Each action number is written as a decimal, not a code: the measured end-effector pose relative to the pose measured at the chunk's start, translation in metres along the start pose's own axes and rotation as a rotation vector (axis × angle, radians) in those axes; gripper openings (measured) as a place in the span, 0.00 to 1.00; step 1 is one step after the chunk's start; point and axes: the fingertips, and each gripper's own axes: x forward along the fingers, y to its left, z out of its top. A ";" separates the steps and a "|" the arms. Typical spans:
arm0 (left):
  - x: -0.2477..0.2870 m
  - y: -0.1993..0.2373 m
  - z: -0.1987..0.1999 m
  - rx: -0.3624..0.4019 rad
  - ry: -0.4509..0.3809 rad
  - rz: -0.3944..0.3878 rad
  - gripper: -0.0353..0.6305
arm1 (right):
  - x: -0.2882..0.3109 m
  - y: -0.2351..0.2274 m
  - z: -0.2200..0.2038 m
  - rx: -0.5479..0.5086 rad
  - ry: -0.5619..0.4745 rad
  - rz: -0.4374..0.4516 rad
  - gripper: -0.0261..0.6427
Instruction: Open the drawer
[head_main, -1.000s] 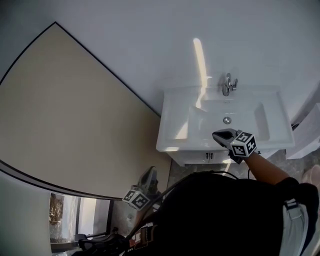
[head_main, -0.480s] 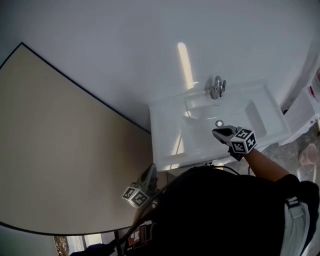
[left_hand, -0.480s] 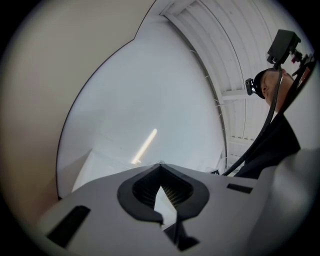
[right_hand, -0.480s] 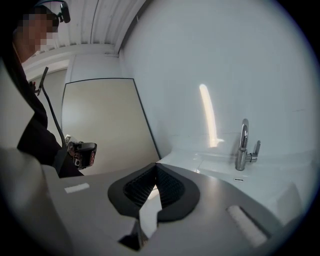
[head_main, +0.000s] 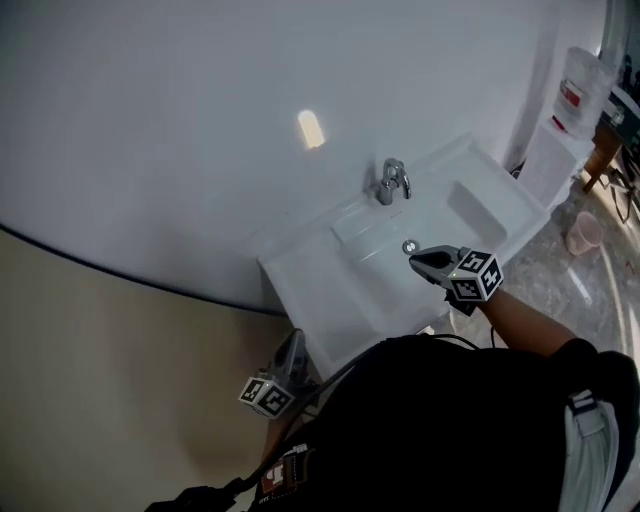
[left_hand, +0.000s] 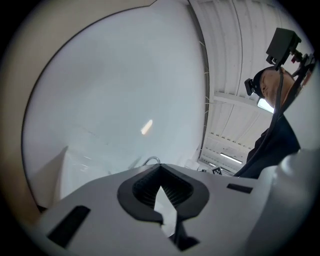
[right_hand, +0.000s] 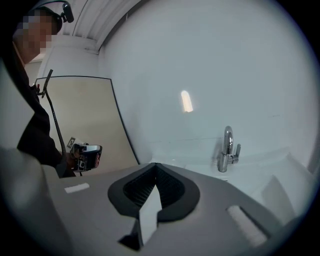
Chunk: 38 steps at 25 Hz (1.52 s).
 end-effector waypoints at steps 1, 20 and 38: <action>0.010 0.003 -0.002 -0.010 0.023 -0.017 0.04 | -0.001 -0.003 -0.002 0.021 -0.006 -0.018 0.04; 0.250 -0.128 -0.125 0.025 0.307 -0.248 0.04 | -0.211 -0.180 -0.072 0.140 -0.141 -0.292 0.04; 0.420 -0.290 -0.342 0.168 0.708 -0.417 0.04 | -0.386 -0.330 -0.207 0.239 -0.169 -0.489 0.04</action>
